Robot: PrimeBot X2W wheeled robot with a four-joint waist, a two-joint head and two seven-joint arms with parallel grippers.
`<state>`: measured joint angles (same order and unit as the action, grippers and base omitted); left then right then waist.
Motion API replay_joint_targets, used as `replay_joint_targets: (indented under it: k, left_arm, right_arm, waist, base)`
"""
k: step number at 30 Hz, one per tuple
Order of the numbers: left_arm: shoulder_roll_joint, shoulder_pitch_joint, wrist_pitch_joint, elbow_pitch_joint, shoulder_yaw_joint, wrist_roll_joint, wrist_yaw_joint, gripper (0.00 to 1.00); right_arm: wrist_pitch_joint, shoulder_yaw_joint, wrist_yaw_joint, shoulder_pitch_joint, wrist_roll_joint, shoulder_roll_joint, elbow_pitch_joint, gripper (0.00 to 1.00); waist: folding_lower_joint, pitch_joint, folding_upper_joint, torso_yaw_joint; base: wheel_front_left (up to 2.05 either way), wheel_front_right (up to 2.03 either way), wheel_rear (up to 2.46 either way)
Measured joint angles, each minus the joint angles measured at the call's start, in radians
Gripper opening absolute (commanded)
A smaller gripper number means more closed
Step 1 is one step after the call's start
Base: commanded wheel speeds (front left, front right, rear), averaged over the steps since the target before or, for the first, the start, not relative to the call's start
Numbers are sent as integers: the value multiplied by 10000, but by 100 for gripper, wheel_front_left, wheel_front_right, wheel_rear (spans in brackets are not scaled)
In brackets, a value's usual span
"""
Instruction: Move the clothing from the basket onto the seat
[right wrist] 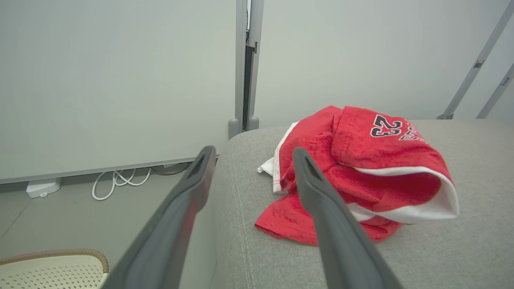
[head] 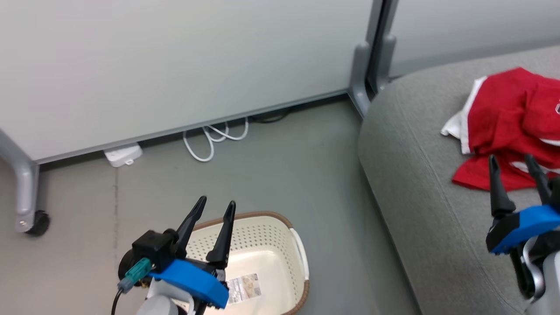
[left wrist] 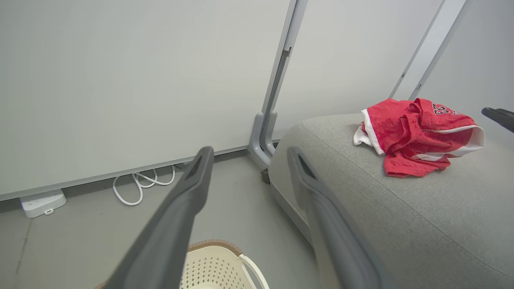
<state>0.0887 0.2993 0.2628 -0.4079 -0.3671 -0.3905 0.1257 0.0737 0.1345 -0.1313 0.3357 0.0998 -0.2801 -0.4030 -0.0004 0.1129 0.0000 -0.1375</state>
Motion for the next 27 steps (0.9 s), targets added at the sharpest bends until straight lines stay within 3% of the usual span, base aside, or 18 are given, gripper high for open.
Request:
replay_joint_targets:
  k: [5,11,27]
  left_arm:
    - [12,-548,2,-167,558,136,2,100]
    - [61,-869,2,-284,1258,288,-2,100]
    - [6,-1145,2,-740,2040,460,2,100]
  right_arm:
    - [-650,25,0,-1505,-128,702,1906,100]
    - [-1093,-84,0,-2766,-334,1406,3369,100]
    - [-1202,-627,2,-3828,-640,2146,3929,100]
  waist:
    - [2,-586,0,638]
    - [3,-1072,0,1350]
    - [4,-1408,0,2066]
  base:
    - [0,0,0]
    - [0,0,0]
    - [0,0,0]
